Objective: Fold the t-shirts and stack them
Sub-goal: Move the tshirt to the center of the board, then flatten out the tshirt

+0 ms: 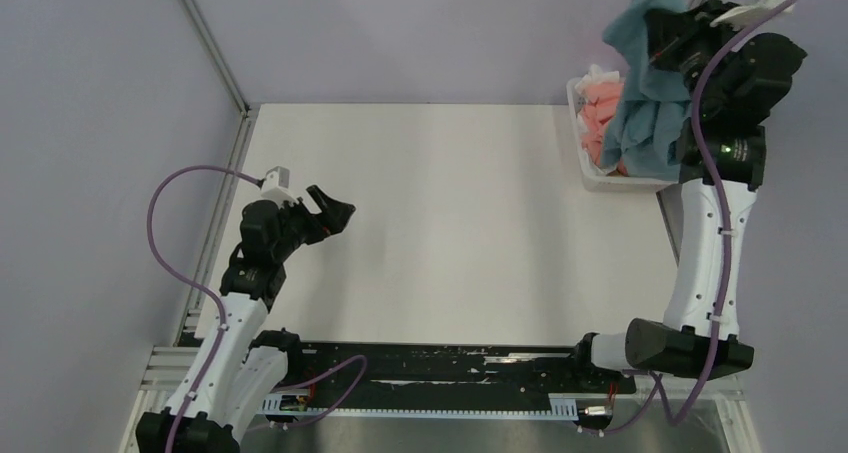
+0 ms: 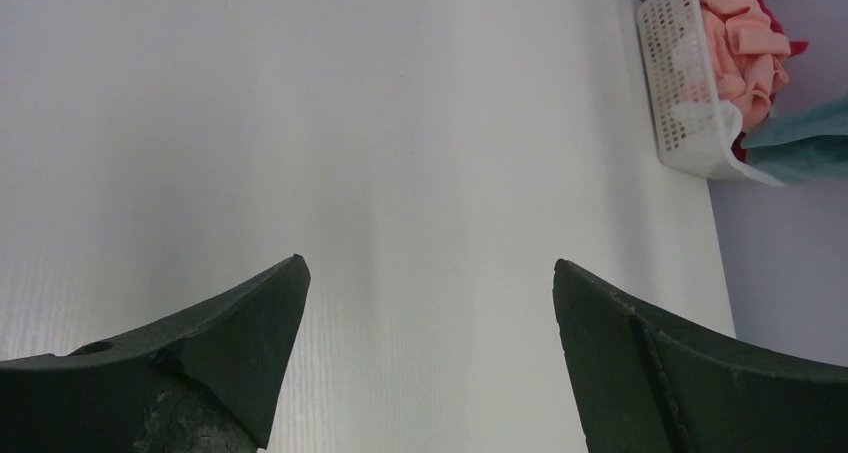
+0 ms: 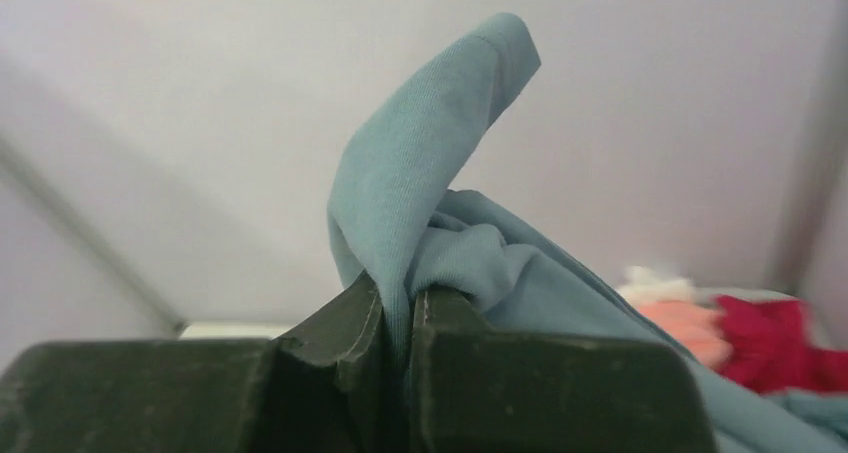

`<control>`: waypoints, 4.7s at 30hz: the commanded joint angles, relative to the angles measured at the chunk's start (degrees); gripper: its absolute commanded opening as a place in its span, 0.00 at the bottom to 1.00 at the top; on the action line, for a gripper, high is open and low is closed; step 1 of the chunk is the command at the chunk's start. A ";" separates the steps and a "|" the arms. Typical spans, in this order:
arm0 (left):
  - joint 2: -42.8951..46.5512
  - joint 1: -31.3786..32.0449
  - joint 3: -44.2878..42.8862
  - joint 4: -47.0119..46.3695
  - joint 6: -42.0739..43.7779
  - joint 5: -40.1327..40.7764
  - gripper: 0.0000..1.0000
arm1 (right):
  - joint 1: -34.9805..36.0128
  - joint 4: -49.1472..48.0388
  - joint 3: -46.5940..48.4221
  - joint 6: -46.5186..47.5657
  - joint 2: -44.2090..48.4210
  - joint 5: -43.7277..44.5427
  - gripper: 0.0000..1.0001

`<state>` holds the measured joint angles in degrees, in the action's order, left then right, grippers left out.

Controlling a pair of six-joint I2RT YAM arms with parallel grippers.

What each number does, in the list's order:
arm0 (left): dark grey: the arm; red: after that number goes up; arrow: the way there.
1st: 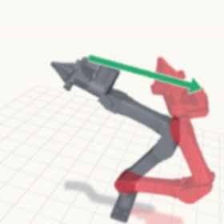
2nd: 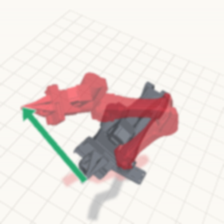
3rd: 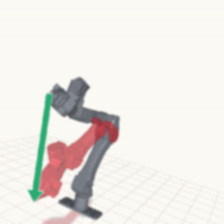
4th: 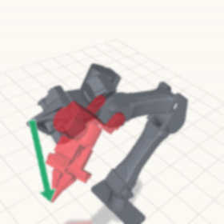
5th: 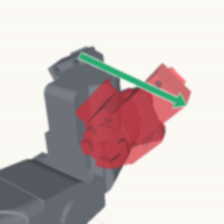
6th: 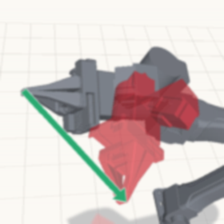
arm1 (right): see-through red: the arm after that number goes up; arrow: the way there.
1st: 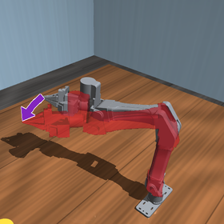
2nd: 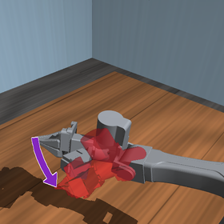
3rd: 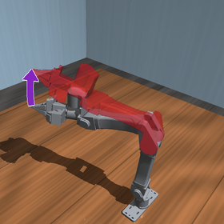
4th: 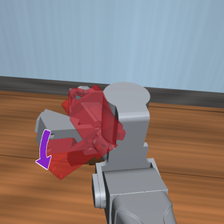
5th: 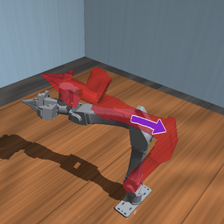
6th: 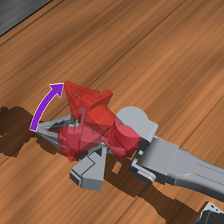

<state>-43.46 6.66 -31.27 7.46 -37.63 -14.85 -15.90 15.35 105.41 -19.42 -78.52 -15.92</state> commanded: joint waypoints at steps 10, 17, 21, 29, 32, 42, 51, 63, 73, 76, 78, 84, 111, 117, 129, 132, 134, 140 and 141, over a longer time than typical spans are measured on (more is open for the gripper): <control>11.60 0.10 2.22 13.26 -3.52 6.27 1.00 | 42.69 -10.62 -0.50 4.78 1.03 -21.08 0.00; 17.17 0.08 -0.77 24.18 -5.23 14.11 1.00 | 48.43 -9.97 -7.24 6.99 4.00 -5.28 0.00; 19.54 0.12 -1.90 27.10 -5.52 14.67 1.00 | 47.58 -8.50 -25.84 8.21 12.78 18.72 0.00; 16.93 0.08 1.76 24.50 -7.08 11.13 1.00 | 25.27 -0.17 -55.80 -4.04 15.24 18.19 0.46; 13.34 0.08 2.72 23.34 -7.51 10.79 1.00 | 22.66 5.53 -55.43 -5.37 12.22 25.16 0.95; -7.59 0.10 1.50 12.27 -9.18 7.31 1.00 | 22.89 13.08 -56.75 -7.16 17.34 29.44 1.00; -29.68 1.44 -4.86 5.90 -9.97 5.19 0.96 | 22.84 12.08 -62.56 -9.43 23.36 29.51 1.00; -47.93 6.24 -12.08 3.25 -10.90 5.74 0.47 | 22.89 10.53 -65.52 -7.91 26.98 22.32 1.00; -45.34 6.62 -11.75 1.12 -8.77 9.79 0.00 | 46.81 6.29 -65.10 2.33 27.94 13.10 1.00; -42.16 6.61 -9.85 2.71 -8.95 11.96 0.00 | 56.96 5.97 -63.53 0.97 22.76 20.17 1.00; -39.28 6.62 -8.70 4.05 -9.56 13.67 0.00 | 60.84 5.81 -62.59 -1.76 17.85 22.39 1.00; -33.22 6.62 -3.71 4.38 -10.64 14.65 0.00 | 66.64 8.86 -59.56 -11.47 3.92 34.45 0.89; -26.46 6.19 -7.71 7.50 -11.67 27.93 0.00 | 53.26 7.51 -65.63 -16.76 15.32 36.27 0.00; -33.72 3.16 -28.26 10.25 -9.53 28.17 0.00 | 40.14 0.77 -48.31 -5.84 10.89 27.67 0.00; -19.50 2.80 -43.67 17.99 -3.60 39.77 0.00 | 37.17 1.29 -31.13 2.96 20.45 22.53 0.00; -11.16 2.84 -43.72 19.93 -2.13 42.84 0.00 | 37.21 2.03 -28.86 3.91 25.25 20.71 0.00; -5.86 2.81 -43.89 21.26 -1.65 44.66 0.00 | 37.18 3.08 -26.27 4.59 27.72 19.52 0.00; 7.47 2.80 -45.44 23.00 0.02 44.19 0.00 | 37.22 6.23 -19.60 5.42 31.67 14.40 0.00; 9.02 2.81 -45.85 23.31 0.50 43.98 0.00 | 37.20 6.48 -18.85 5.44 31.87 13.78 0.00</control>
<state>-38.81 9.91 -74.26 30.17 -39.59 27.18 21.56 22.09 81.58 -15.77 -48.69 2.50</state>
